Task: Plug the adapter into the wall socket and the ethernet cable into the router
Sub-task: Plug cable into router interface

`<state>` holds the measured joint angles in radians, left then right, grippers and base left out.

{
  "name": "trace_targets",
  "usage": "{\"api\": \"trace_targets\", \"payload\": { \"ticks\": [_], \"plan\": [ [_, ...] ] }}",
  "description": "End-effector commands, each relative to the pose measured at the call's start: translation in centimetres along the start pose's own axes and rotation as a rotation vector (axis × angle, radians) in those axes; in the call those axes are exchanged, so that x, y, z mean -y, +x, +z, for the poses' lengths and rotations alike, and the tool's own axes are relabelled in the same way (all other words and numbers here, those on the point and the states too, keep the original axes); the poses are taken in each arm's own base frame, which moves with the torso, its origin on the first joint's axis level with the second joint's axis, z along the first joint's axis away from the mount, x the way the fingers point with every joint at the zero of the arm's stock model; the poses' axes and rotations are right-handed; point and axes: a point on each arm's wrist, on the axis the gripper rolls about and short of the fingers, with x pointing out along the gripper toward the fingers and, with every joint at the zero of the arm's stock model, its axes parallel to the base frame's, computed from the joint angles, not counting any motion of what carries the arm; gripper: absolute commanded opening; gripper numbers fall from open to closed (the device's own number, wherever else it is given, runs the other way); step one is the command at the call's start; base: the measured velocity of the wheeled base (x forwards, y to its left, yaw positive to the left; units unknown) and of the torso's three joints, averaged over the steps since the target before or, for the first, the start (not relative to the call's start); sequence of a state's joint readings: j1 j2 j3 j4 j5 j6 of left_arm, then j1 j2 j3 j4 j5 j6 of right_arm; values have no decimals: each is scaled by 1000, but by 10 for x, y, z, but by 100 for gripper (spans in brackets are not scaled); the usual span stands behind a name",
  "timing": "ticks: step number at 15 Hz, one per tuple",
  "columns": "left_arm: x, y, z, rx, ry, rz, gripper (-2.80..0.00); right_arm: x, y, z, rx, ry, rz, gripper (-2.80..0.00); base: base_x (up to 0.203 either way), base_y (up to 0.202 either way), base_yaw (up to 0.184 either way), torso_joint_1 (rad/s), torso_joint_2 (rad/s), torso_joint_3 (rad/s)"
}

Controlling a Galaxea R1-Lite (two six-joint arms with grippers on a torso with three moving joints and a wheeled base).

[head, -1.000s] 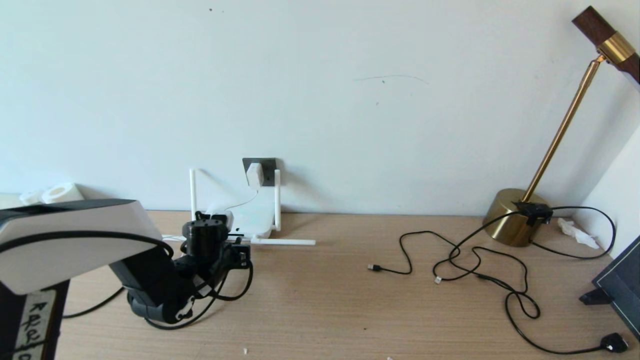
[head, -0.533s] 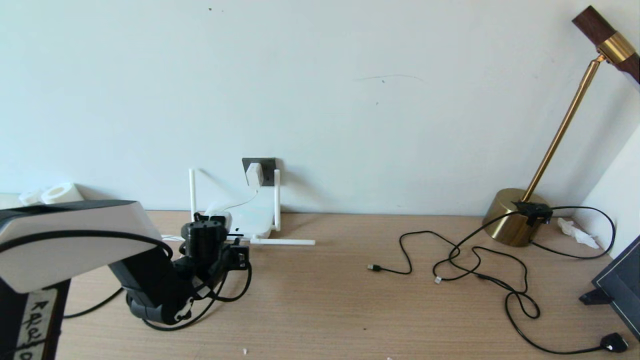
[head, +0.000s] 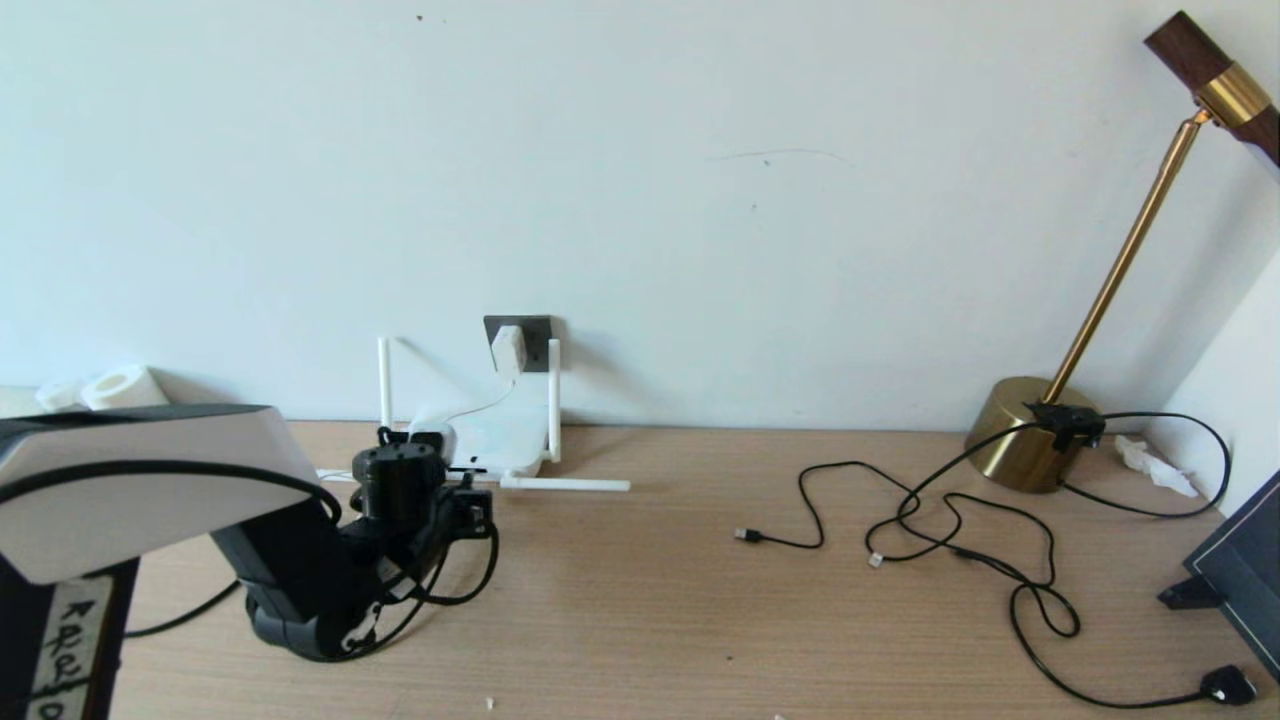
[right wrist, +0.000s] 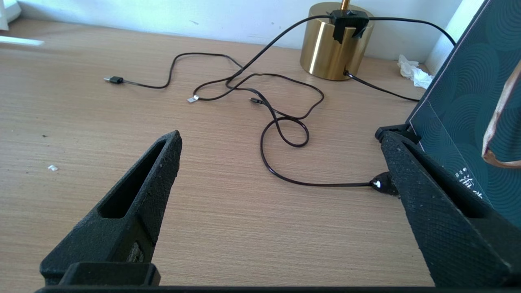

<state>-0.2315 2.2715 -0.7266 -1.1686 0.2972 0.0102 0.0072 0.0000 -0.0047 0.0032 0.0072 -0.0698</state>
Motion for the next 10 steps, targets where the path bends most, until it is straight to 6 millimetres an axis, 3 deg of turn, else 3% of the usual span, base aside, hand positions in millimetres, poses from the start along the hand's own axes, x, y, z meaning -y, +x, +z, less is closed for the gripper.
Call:
{"api": "trace_targets", "payload": {
  "ticks": [1,10],
  "plan": [
    [-1,-1,-1,0,-1,5,-280,0,0,0,-1,-1,1,0,0,0,0,0,0,0],
    [-2,3,2,16,-5,8,-280,0,0,0,-1,-1,1,0,0,0,0,0,0,0]
  ]
}}
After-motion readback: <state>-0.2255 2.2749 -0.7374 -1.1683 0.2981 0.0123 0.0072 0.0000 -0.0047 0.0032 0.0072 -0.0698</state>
